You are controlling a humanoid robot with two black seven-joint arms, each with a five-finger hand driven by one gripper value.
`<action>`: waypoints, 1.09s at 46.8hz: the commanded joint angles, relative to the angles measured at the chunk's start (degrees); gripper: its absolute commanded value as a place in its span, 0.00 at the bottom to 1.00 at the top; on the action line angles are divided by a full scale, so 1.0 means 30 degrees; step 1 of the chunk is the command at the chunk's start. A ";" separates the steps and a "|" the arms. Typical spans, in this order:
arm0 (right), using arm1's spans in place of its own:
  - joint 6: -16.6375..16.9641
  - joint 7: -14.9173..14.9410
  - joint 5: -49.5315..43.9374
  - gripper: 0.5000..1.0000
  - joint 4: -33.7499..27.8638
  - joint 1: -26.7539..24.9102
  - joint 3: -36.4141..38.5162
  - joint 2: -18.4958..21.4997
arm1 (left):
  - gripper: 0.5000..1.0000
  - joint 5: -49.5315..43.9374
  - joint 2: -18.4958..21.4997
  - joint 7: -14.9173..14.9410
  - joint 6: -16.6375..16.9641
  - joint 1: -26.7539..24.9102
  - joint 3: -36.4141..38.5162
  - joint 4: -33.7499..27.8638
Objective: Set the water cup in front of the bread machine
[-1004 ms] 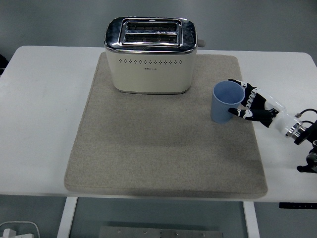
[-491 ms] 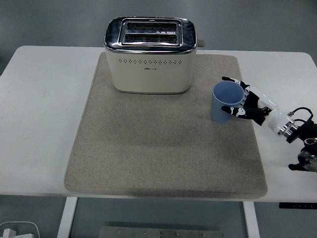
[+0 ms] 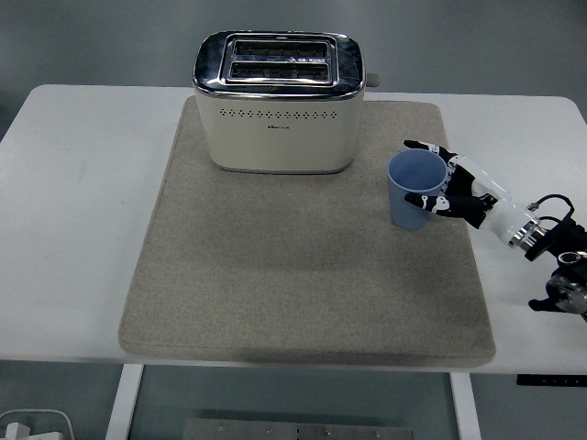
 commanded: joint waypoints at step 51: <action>0.0031 0.0000 -0.0351 0.35 0.0206 0.1434 -0.0438 0.2841 | 1.00 0.0000 0.0000 0.0000 -0.0007 -0.0001 0.0000 0.0000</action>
